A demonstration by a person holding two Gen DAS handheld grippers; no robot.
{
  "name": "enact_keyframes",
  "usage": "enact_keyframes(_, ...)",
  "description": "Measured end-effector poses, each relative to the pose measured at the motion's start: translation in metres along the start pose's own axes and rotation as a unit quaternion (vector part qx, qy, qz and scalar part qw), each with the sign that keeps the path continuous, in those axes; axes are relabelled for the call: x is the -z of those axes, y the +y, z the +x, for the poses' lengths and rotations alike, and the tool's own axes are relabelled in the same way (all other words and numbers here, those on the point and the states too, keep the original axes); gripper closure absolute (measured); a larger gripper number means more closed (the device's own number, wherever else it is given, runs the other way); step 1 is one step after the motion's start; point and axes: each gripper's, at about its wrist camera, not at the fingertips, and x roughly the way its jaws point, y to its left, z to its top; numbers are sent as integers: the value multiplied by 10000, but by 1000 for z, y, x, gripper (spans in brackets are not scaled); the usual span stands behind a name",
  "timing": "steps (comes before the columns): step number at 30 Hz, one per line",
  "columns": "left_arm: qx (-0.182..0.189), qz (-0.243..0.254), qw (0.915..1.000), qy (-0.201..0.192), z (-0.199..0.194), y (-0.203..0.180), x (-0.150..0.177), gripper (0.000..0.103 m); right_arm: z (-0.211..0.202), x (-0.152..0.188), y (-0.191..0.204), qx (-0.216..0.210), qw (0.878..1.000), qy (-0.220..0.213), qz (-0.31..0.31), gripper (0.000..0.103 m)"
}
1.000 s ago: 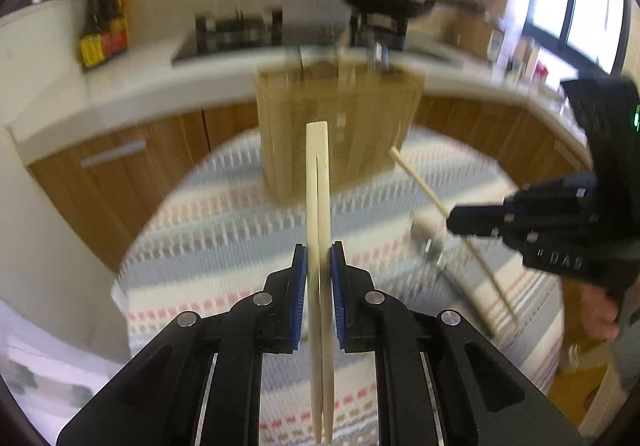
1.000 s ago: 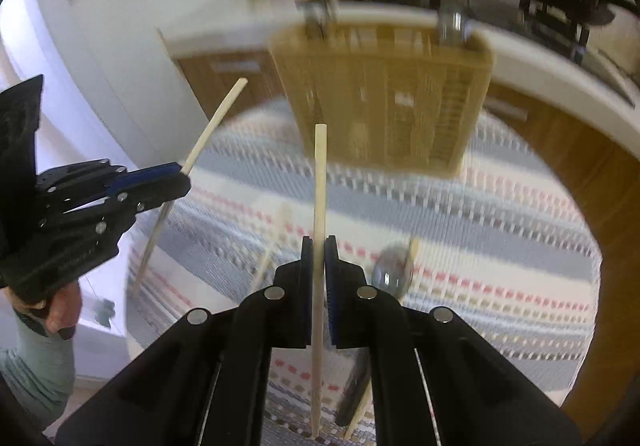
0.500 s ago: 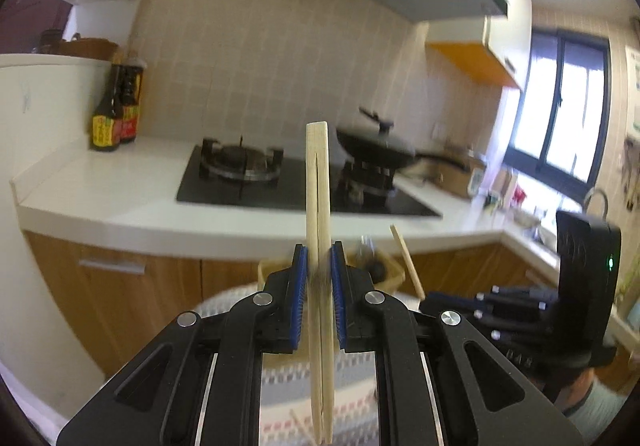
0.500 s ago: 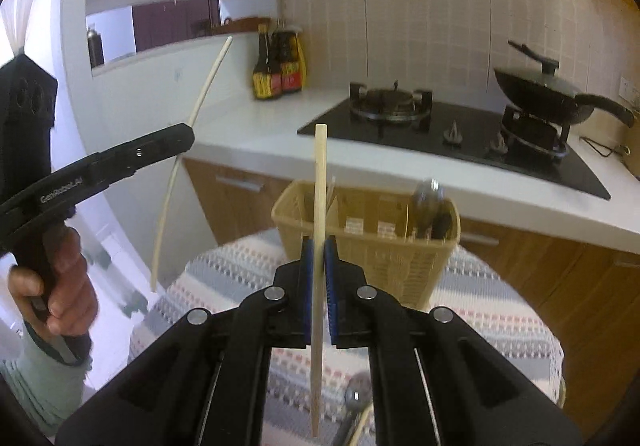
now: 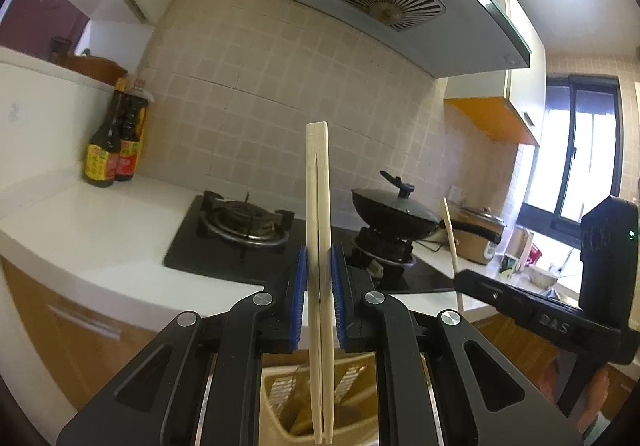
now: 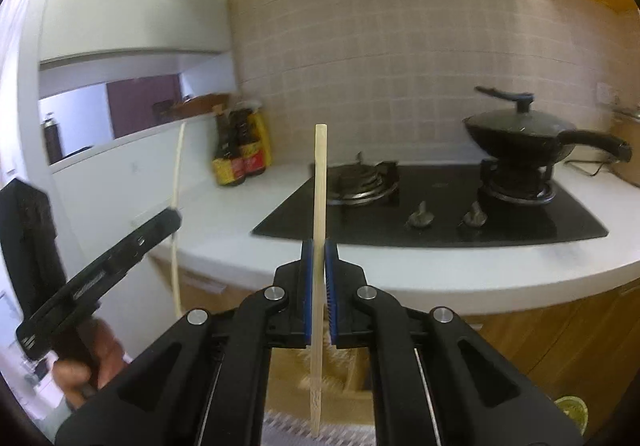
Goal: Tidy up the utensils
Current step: 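Lift both chopsticks over the tan caddy and release them inside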
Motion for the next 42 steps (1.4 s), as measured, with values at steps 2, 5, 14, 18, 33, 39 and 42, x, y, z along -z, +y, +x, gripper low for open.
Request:
enact_keyframes(2,-35,-25,10000,-52,10,3,2,92,8,0,-4,172,9997,-133,-58,99)
enact_keyframes(5,-98,42,9999,-98,21,4,8,92,17,5,-9,362,9989,-286,-55,99)
enact_keyframes(14,-188,168,9997,-6,42,10,38,92,45,25,-28,466,9983,-320,138,99)
enact_keyframes(18,-196,167,9997,44,44,14,45,92,47,35,-23,486,9983,-314,30,99)
enact_keyframes(33,-116,-28,9998,162,-4,24,50,70,-5,59,-29,209,9997,2,140,97)
enact_keyframes(39,-87,196,9993,311,-40,14,52,58,-33,75,-36,156,9983,368,431,97)
enact_keyframes(42,-94,291,9989,342,-60,6,56,44,-48,86,-35,73,9966,599,554,97)
